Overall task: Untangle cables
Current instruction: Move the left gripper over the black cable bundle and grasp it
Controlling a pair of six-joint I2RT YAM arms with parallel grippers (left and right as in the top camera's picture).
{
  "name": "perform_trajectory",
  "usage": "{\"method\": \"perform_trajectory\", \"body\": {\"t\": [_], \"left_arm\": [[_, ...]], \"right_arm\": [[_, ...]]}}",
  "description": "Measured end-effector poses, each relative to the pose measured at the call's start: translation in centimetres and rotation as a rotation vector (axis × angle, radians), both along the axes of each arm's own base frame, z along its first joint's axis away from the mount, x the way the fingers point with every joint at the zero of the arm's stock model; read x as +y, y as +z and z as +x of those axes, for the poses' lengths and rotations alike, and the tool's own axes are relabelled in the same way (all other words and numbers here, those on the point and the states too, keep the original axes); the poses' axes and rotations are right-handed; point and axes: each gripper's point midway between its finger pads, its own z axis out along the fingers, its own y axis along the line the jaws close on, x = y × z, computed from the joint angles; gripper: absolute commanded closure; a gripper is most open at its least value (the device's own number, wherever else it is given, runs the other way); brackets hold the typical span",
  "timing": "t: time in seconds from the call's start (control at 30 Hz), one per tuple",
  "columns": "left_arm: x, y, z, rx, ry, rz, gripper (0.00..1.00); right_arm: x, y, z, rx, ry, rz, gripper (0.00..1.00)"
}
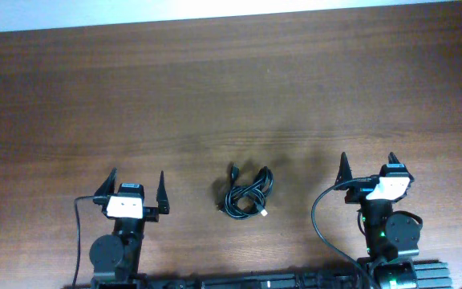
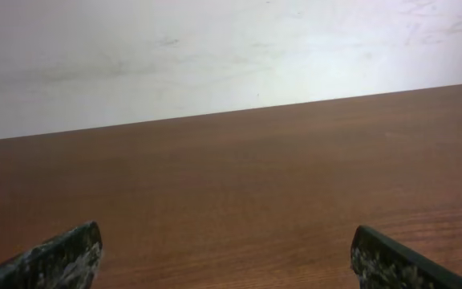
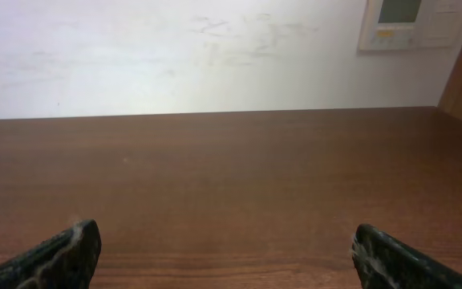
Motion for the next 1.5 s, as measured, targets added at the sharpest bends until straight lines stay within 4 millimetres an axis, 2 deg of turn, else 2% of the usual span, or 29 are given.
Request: {"method": "perform_trajectory", "body": {"t": [0.2, 0.27, 0.37, 0.53, 0.7, 0.83, 1.1, 1.27, 1.37, 1.5], "left_arm": [[-0.3, 1.6, -0.2, -0.032, -0.014, -0.049, 0.01], [-0.4, 3.3, -0.6, -0.046, -0.021, -0.056, 0.01], [-0.4, 8.5, -2.0, -0.095, -0.028, -0.061, 0.01], [-0.4, 12.1, -2.9, -0.043, -0.029, -0.057, 0.01], [-1.7, 15.0, -1.9, 0.081, -0.106, -0.01, 0.01], [-3.2, 14.9, -0.5, 0.227, -0.195, 0.004, 0.01], [-5.1, 11.1, 1.9, 0.557, -0.308, -0.01, 0.01], [-6.1, 8.8, 2.5, 0.663, -0.36, -0.045, 0.01], [-6.6, 8.4, 2.5, 0.677, -0.391, -0.04, 0.01], [-9.0, 7.3, 2.1, 0.706, -0.5, 0.026, 0.01]], "right_arm": [[0.0, 0.0, 0.0, 0.0, 0.0, 0.0, 0.01], [0.0, 0.0, 0.0, 0.0, 0.0, 0.0, 0.01], [0.0, 0.0, 0.0, 0.001, 0.0, 0.0, 0.01], [0.0, 0.0, 0.0, 0.001, 0.0, 0.0, 0.01], [0.0, -0.1, 0.0, 0.003, 0.0, 0.0, 0.02], [0.0, -0.1, 0.0, 0.004, 0.0, 0.0, 0.01], [0.0, -0.1, 0.0, 0.004, 0.0, 0.0, 0.01], [0.0, -0.1, 0.0, 0.004, 0.0, 0.0, 0.01], [0.0, -0.1, 0.0, 0.004, 0.0, 0.0, 0.01], [0.0, -0.1, 0.0, 0.004, 0.0, 0.0, 0.01]]}}
